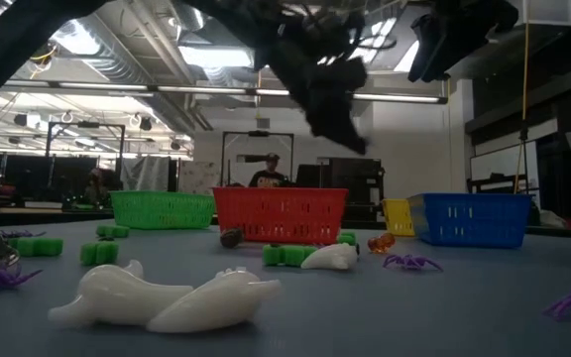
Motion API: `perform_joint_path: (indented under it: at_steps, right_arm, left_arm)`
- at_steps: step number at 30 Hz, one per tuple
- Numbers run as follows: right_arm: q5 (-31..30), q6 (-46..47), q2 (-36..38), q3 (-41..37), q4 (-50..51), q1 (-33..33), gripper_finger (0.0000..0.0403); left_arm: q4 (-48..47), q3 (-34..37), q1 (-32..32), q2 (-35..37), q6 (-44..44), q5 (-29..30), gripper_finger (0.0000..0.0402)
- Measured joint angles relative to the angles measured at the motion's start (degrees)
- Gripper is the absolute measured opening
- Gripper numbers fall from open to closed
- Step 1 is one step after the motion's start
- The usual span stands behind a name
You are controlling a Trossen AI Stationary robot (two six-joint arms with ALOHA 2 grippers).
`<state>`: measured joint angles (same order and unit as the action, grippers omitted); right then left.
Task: Sort Halloween decoration
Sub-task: Put the violet spider toy into the blue bin
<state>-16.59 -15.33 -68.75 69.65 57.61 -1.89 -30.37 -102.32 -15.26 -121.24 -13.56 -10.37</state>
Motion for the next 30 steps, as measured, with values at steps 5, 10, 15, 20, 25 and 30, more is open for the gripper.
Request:
perform_joint_path:
  at_steps: [5,10,15,20,25,30]
  right_arm:
    - [3.6,0.0,0.0,0.0,-0.4,0.0,0.0237]
    - [7.8,0.0,0.0,0.0,-0.4,0.0,0.0237]
    - [9.7,0.0,0.0,0.0,-0.4,0.0,0.0237]
    - [9.7,0.0,0.0,0.0,-0.5,0.0,0.0237]
    - [9.7,0.0,0.0,0.0,-0.5,0.0,0.0237]
    - [9.7,0.0,0.0,0.0,-0.7,0.0,0.0237]
  left_arm:
    - [6.0,0.0,4.7,-0.2,0.1,0.2,0.0000]
    - [10.7,0.0,9.0,-0.2,0.1,0.7,0.0000]
    - [14.3,0.0,12.1,-0.2,0.0,2.6,0.0000]
    - [17.1,0.0,13.6,-0.7,-0.1,8.2,0.0000]
    - [20.8,0.0,13.7,-4.0,-0.1,8.7,0.0000]
    - [21.4,0.0,12.7,-8.2,-0.1,10.0,0.0000]
